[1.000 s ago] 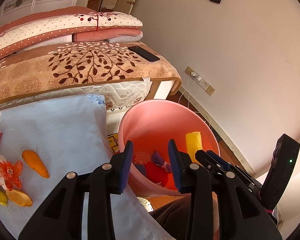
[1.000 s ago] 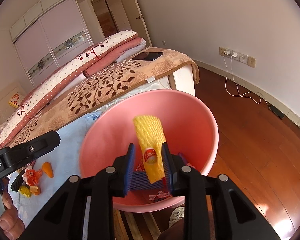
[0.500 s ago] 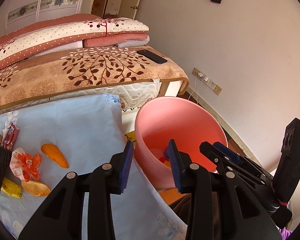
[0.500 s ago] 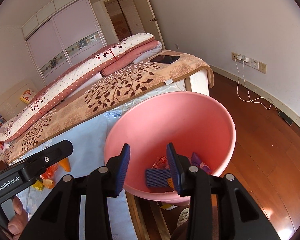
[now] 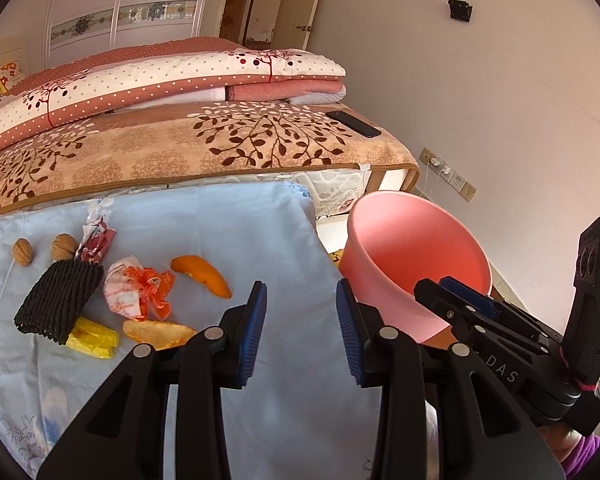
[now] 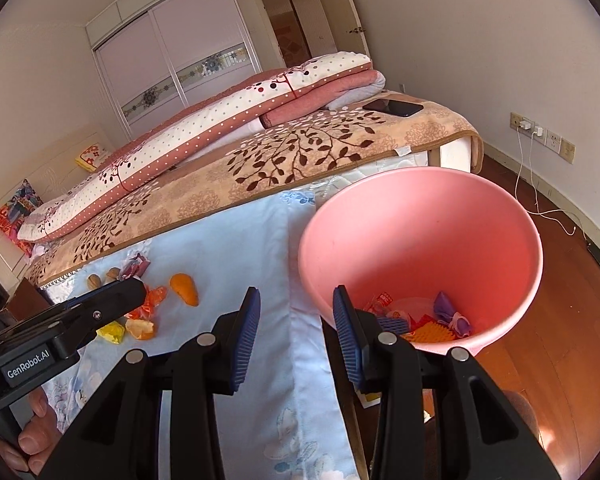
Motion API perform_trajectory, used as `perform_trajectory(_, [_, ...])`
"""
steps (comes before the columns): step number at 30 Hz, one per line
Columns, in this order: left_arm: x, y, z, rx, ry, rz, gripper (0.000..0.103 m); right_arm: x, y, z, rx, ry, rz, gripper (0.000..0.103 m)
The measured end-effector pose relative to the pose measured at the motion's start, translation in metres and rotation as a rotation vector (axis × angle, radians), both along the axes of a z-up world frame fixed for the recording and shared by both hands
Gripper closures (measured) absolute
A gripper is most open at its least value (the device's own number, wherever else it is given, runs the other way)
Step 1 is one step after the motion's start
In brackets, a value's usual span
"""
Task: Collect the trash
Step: 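Withdraw both open grippers from the bin back over the bed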
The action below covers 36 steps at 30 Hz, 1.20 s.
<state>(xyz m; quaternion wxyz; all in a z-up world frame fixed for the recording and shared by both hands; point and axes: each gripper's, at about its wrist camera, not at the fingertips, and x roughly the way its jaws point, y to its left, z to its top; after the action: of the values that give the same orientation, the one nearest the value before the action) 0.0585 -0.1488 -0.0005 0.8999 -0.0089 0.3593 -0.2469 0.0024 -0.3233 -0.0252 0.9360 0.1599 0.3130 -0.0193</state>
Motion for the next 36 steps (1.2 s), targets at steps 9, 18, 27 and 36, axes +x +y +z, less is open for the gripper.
perform_trajectory(9, [-0.013, 0.045, -0.007, -0.021, 0.004, 0.103, 0.067, -0.002, 0.042, -0.012, -0.013, 0.029, 0.106, 0.066])
perform_trajectory(18, [-0.013, 0.073, -0.005, -0.063, -0.003, 0.217, 0.067, -0.005, 0.065, -0.003, -0.083, 0.011, 0.167, 0.066])
perform_trajectory(27, [-0.017, 0.081, -0.002, -0.065, -0.023, 0.249, 0.067, -0.011, 0.077, 0.005, -0.106, -0.009, 0.209, 0.061])
perform_trajectory(36, [-0.018, 0.095, -0.001, -0.071, -0.060, 0.278, 0.067, -0.008, 0.099, 0.004, -0.116, -0.005, 0.297, 0.048])
